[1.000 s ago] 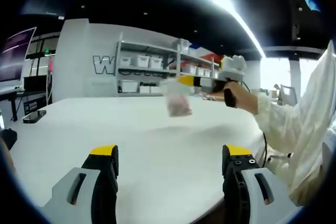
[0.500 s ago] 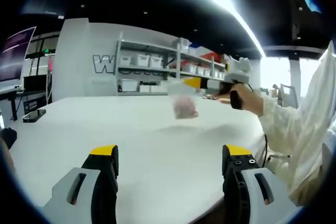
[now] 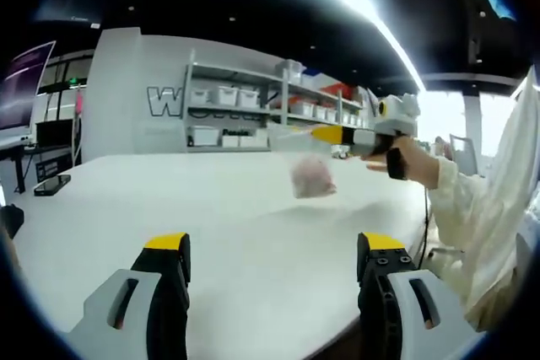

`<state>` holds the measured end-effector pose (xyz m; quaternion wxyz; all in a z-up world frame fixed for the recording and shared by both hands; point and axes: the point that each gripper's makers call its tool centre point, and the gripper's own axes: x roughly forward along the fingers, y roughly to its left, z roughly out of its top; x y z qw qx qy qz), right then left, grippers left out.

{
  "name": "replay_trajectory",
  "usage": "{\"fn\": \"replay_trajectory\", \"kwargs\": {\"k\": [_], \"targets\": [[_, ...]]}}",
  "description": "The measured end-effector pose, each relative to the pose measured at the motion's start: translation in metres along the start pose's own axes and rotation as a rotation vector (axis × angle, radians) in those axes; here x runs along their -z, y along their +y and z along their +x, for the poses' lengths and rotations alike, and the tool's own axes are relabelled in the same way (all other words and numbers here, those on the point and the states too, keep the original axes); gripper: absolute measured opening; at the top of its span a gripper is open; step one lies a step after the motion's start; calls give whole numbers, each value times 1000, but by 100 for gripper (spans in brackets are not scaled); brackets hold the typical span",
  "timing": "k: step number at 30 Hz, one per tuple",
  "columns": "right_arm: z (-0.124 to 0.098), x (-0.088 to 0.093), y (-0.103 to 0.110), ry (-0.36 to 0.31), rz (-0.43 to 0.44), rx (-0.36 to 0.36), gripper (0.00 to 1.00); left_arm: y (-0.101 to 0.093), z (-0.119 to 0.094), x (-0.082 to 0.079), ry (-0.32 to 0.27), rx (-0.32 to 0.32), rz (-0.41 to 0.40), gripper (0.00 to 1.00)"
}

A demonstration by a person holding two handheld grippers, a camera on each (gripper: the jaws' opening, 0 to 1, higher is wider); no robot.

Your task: Open the resealable bag by pulling the two sides of the seal apart until the entire bag opening is separated and visibly accessible.

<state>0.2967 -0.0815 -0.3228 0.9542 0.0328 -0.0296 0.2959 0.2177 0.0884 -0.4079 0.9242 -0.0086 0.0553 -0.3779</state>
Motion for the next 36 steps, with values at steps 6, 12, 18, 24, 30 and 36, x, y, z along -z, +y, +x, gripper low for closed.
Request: {"fn": "replay_trajectory", "kwargs": {"k": [6,12,18,24,30,36], "targets": [[-8,8,9,23,-4,-18,0,1,-1,1,4,-6,-4,79],[-15,14,21,32,31,-47,0,-1,-1,2,7,-2,-4,79],[-25,21,49,45,48,-103,0,-3,-2,1,4,1,-11,79],[-37,39,82,91,-11,-153,0,-16,0,1,8,45,-41,74],[-45,56,100,122,-122,-173,0,-21,1,-1,-18,47,-85,75],[-52,75,105,144,-149,-174,0,-30,1,4,1,77,-133,69]]}}
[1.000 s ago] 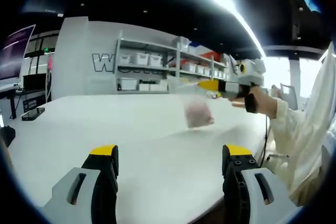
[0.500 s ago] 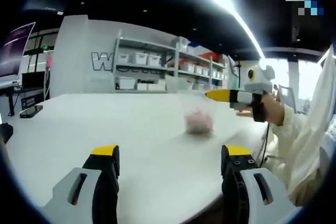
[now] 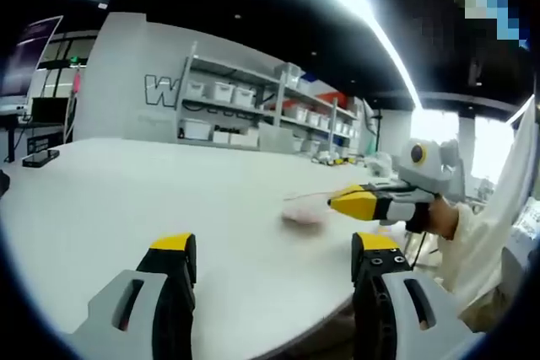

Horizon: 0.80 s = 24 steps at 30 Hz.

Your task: Open the resealable bag by pulling the two sides of the seal apart until the entire bag opening is separated and visibly accessible.

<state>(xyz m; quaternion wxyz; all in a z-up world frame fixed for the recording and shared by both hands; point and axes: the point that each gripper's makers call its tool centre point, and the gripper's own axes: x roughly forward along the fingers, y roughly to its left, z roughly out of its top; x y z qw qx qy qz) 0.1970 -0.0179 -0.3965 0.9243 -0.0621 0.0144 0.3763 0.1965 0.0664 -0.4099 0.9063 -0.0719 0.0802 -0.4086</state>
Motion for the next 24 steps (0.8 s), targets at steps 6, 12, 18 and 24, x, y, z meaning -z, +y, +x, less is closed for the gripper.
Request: {"fn": "replay_trajectory", "kwargs": {"k": [6,12,18,24], "targets": [[-7,2,4,-17,-2,16,0,-10,4,5,16,61,-90,59],[-16,7,2,-33,37,44,3,-14,8,11,33,69,-97,61],[-24,13,2,-43,46,75,1,-28,12,20,57,133,-158,50],[-30,0,2,-121,67,87,1,-32,15,23,65,157,-232,40]]}}
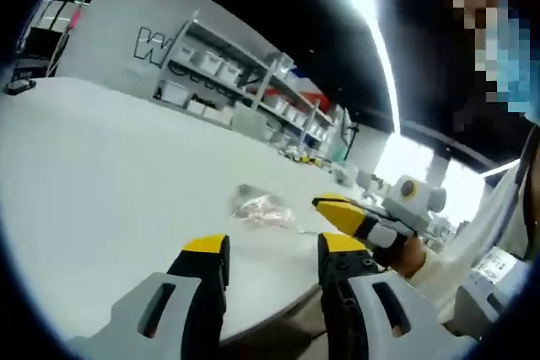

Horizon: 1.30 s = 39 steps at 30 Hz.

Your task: Open the resealable bag by pulling the two sides of the seal apart until the entire bag opening is separated and visibly accessible.

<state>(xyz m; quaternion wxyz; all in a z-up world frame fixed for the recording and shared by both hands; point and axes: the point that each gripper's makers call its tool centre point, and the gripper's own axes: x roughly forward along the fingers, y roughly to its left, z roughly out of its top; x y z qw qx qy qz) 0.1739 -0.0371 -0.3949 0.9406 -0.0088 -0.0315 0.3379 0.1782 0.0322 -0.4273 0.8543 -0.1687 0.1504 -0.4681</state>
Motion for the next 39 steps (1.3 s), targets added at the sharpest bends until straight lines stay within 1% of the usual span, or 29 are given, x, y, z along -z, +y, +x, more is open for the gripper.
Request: {"fn": "replay_trajectory", "kwargs": {"k": [5,9,13,16,18,19,20,21,22,23,24,25,26,27,28,30,31,32,33,34,35,36,38,39], "targets": [[2,-5,-3,-27,7,17,1,0,1,4,23,-9,5,38],[10,-11,5,-40,3,-1,2,1,1,7,35,-15,28,33],[17,-11,13,-25,-19,-9,3,2,0,8,30,-17,25,25],[23,-8,17,-3,-41,-5,3,2,1,10,35,-11,36,25],[25,-7,21,4,-48,-14,3,-1,0,9,26,4,78,25],[27,-7,23,5,-44,-22,3,-3,0,3,-9,20,112,25],[28,-8,25,5,-43,-28,3,-7,-1,-1,-40,42,120,25],[29,-9,26,1,-43,-30,3,-11,-2,-7,-80,68,111,25],[29,-11,26,-6,-43,-29,3,-23,-8,-24,-179,143,49,26],[30,-14,26,-19,-40,-25,4,-33,-16,-39,-254,216,-34,27],[31,-18,25,-39,-34,-16,4,-38,-24,-54,-330,271,-102,28],[31,-22,25,-52,-31,-13,4,-42,-32,-68,-402,309,-138,28],[31,-25,25,-64,-28,-7,4,-42,-39,-77,-453,321,-140,28],[31,-27,24,-76,-27,-2,4,-39,-43,-83,-485,310,-121,29],[30,-28,25,-81,-29,-2,4,-37,-44,-84,-488,292,-94,29],[30,-27,24,-81,-32,0,3,-31,-38,-76,-439,247,-47,28],[30,-24,22,-74,-34,6,3,-27,-34,-70,-411,225,-45,25],[30,-21,21,-60,-37,9,3,-25,-31,-67,-393,216,-54,22],[30,-19,18,-45,-37,14,3,-20,-26,-60,-352,184,-86,18],[30,-16,16,-26,-40,19,3,-15,-22,-51,-299,150,-89,17],[30,-13,14,-3,-47,25,4,-11,-18,-45,-267,122,-64,17],[30,-9,12,28,-68,33,4,-8,-14,-41,-246,96,-60,17],[30,-6,11,54,-106,34,4,-8,-9,-35,-213,90,-42,17],[31,-4,11,70,-119,34,4,-6,-7,-29,-178,77,-60,18]]}}
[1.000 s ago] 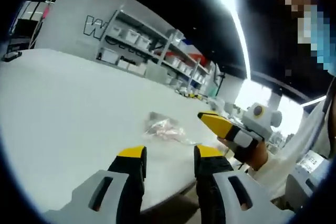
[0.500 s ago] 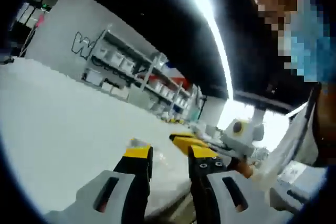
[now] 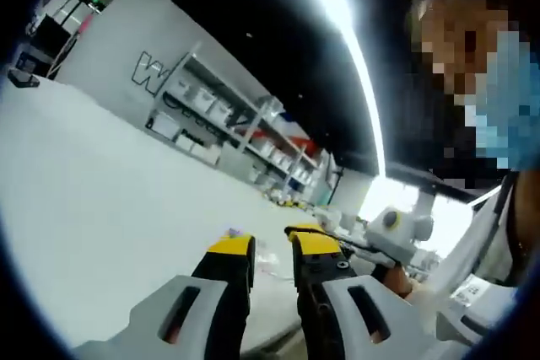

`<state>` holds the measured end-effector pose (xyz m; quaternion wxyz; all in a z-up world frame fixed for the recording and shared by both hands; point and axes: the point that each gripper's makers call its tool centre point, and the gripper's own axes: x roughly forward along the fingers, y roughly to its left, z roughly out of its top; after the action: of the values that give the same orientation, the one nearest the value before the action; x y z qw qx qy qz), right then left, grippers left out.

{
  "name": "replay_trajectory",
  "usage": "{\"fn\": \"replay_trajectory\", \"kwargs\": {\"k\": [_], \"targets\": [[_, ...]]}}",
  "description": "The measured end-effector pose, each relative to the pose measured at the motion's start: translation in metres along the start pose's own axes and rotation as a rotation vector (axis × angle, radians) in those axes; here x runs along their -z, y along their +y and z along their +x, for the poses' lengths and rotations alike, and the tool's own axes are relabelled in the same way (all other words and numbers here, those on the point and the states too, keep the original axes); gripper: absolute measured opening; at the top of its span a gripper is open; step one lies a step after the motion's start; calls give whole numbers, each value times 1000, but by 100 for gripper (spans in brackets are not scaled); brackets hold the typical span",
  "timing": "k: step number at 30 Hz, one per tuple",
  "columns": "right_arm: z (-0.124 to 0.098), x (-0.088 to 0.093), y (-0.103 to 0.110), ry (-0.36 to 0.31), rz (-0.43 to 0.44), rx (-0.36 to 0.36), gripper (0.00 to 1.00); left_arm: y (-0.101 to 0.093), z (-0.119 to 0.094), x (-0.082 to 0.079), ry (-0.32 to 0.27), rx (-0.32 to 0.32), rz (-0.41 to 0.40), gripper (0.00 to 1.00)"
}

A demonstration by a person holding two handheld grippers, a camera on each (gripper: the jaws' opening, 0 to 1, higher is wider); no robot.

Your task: Open the resealable bag by pulling the two sides of the seal apart until the entire bag opening is separated and visibly accessible.

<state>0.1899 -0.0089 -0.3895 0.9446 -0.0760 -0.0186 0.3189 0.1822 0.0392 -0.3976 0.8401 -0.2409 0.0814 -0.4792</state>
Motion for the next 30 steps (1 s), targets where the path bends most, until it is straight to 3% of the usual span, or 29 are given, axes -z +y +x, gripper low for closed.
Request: {"fn": "replay_trajectory", "kwargs": {"k": [9,17,24,30], "targets": [[7,6,12,98,-86,-46,4,13,2,23,125,-79,90,14],[13,11,29,220,-216,-86,6,20,-6,15,109,-110,137,12],[14,22,26,340,-311,-89,7,22,-10,16,114,-113,157,12],[16,32,30,408,-333,-104,7,19,-13,19,110,-88,142,12]]}}
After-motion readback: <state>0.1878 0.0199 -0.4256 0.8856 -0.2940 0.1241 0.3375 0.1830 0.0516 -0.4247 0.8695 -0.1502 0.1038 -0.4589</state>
